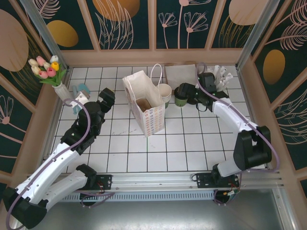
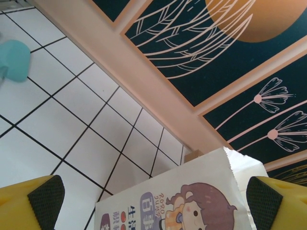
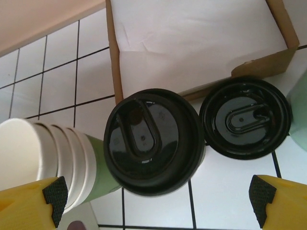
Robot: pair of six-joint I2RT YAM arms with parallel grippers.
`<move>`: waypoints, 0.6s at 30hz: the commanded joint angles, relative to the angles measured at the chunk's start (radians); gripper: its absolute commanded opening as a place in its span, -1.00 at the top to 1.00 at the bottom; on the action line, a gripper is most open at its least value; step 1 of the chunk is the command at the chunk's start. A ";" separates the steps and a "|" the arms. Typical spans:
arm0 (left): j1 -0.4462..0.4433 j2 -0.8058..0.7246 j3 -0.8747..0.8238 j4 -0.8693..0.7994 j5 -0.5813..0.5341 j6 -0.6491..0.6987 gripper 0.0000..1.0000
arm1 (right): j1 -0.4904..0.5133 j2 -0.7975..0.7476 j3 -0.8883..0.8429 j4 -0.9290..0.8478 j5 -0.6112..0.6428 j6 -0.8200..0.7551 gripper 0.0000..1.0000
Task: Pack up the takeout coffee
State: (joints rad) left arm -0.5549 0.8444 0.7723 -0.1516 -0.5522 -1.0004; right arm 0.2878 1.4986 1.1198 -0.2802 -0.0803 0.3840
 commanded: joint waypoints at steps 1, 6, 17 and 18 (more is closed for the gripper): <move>0.004 0.011 0.002 0.043 -0.033 -0.024 -0.97 | -0.004 0.050 0.057 -0.015 -0.032 -0.054 -0.98; 0.004 0.012 0.004 0.041 -0.033 -0.021 -0.98 | -0.023 0.119 0.114 -0.057 -0.129 -0.063 -0.98; 0.005 -0.023 -0.009 0.026 -0.065 -0.033 -0.98 | -0.034 0.230 0.240 -0.184 -0.113 -0.159 -0.98; 0.004 -0.028 -0.013 0.026 -0.066 -0.034 -0.98 | -0.035 0.239 0.252 -0.195 -0.111 -0.166 -0.98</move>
State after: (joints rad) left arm -0.5549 0.8387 0.7719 -0.1444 -0.5884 -1.0191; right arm 0.2584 1.7119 1.3220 -0.4099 -0.1852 0.2665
